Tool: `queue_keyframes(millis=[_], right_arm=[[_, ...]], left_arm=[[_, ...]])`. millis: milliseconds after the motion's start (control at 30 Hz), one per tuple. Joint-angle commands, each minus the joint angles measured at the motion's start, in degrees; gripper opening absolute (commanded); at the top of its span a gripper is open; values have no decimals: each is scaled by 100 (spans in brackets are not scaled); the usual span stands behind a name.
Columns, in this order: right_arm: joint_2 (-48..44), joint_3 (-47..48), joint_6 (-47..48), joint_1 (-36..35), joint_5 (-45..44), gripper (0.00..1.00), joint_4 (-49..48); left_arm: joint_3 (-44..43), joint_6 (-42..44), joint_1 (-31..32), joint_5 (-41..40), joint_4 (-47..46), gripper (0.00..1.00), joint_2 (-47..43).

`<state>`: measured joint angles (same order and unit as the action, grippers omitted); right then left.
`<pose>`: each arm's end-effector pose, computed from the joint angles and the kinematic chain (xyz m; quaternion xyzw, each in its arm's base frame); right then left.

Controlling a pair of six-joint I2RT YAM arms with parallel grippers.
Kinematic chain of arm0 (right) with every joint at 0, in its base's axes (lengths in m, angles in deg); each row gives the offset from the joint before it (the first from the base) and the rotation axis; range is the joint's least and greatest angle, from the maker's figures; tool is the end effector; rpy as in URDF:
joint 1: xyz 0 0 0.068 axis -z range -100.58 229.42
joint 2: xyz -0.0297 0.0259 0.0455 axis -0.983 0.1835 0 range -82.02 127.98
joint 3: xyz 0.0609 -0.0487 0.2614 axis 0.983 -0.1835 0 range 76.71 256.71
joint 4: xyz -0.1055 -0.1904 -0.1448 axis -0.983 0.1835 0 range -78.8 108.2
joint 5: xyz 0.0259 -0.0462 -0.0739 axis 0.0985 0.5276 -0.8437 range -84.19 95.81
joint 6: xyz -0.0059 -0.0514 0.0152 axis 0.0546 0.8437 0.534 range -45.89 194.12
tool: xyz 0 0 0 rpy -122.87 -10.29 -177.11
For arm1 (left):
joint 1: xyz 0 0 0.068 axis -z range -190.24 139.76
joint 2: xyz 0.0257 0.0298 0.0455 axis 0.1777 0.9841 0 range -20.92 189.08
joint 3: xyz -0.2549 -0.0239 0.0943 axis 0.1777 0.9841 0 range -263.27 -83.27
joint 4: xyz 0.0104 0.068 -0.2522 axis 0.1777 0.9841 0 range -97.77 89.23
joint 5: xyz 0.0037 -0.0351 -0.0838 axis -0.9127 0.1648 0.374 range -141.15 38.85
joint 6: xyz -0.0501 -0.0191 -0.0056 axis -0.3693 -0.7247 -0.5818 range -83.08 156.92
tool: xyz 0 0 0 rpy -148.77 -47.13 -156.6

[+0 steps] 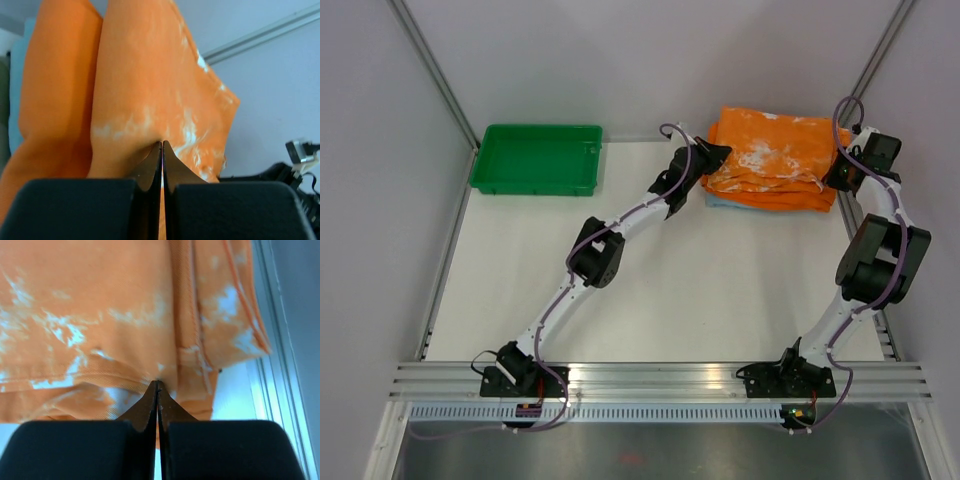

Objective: Fold and stack the trousers
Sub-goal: Neatly place the folded trousers to the corner

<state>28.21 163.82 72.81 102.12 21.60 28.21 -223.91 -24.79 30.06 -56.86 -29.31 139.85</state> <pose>0.4123 -0.1620 0.2504 0.1301 0.8906 0.0449 0.4335 0.4823 -0.4043 0.1752 -0.1646 0.6787 -0.5337 0.4769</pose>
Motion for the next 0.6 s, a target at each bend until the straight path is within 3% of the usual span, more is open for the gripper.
queue_keyframes(millis=[0,167,200,300,333,367,400,433,467,500,567], right_arm=[[-160,-353,508,226,-42,0,327],[-414,647,192,156,1037,0,777],[-598,849,183,60,1092,5,968],[-871,1807,209,-229,1084,31,1539],[-1081,2157,209,-309,1058,53,1646],[-1222,2248,148,-397,1014,65,1734],[-1546,2275,113,-528,979,77,1735],[-1723,2206,-79,-573,1005,95,1735],[-1916,2074,-237,-608,1118,98,1570],[-2362,1925,-378,-609,1337,98,1420],[-2830,1381,-756,-609,1339,98,1008]], left_arm=[[-227,-70,-267,17,45,2,148],[26,1001,-294,1070,-324,2,-589],[115,1212,-285,1177,-325,2,-799],[449,2039,-329,1546,-27,10,-1722],[484,2293,-364,1860,131,14,-2125],[502,2391,-469,2081,541,21,-2329],[555,2462,-531,2257,780,40,-2540],[851,2619,-592,2450,1035,49,-3081],[1054,2795,-680,2487,1560,58,-3409],[1308,3292,-707,2461,1835,77,-3760],[2152,3804,-725,1928,2414,93,-4893]])
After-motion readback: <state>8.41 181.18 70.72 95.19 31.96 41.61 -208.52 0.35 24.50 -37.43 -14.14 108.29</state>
